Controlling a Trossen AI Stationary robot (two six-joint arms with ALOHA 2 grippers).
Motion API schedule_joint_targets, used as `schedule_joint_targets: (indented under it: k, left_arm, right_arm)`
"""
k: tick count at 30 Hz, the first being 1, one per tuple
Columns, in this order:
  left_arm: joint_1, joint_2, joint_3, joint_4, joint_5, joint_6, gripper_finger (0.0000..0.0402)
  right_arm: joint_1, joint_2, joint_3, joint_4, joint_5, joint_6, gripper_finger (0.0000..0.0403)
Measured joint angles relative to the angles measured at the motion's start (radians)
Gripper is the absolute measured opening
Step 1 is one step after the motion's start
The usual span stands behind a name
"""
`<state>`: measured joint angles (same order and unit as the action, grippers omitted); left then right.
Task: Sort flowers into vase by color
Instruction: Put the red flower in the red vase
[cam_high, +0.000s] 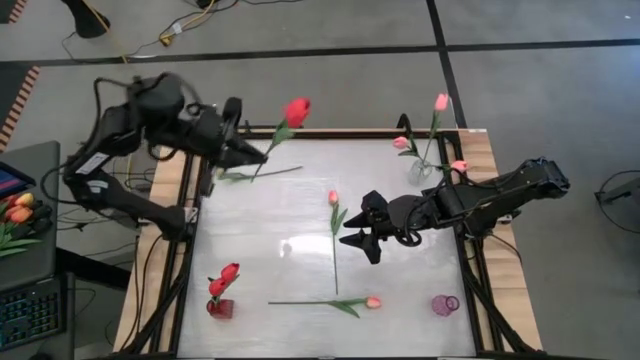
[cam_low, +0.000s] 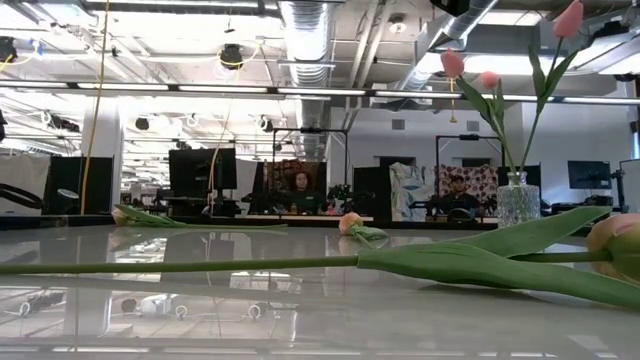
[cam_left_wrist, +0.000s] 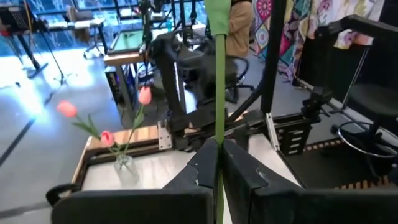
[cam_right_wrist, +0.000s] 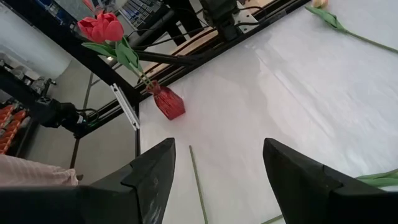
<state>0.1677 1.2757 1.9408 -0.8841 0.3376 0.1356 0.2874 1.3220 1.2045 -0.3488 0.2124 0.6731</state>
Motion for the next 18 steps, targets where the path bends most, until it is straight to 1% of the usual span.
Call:
schedule_joint_targets:
  k: [4,7,9,12,18]
  left_arm:
    - [-0.118,-0.023,-0.003,0.002,-0.112,-0.012,0.0]
    - [-0.192,-0.049,-0.059,0.036,-0.188,-0.029,0.0]
    - [-0.235,-0.079,-0.14,0.112,-0.223,-0.063,0.0]
    - [-0.29,-0.14,-0.309,0.285,-0.247,-0.122,0.0]
    - [-0.388,-0.318,-0.626,0.632,-0.293,-0.255,0.0]
  right_arm:
    - [0.0,0.0,0.0,0.0,0.036,0.0,0.027]
    - [0.0,0.0,0.0,-0.001,0.05,-0.001,0.027]
    - [0.0,0.0,0.0,-0.001,0.051,-0.001,0.027]
    - [0.002,0.0,0.0,-0.003,0.051,-0.004,0.027]
    - [0.021,0.0,0.0,-0.005,0.051,-0.03,0.027]
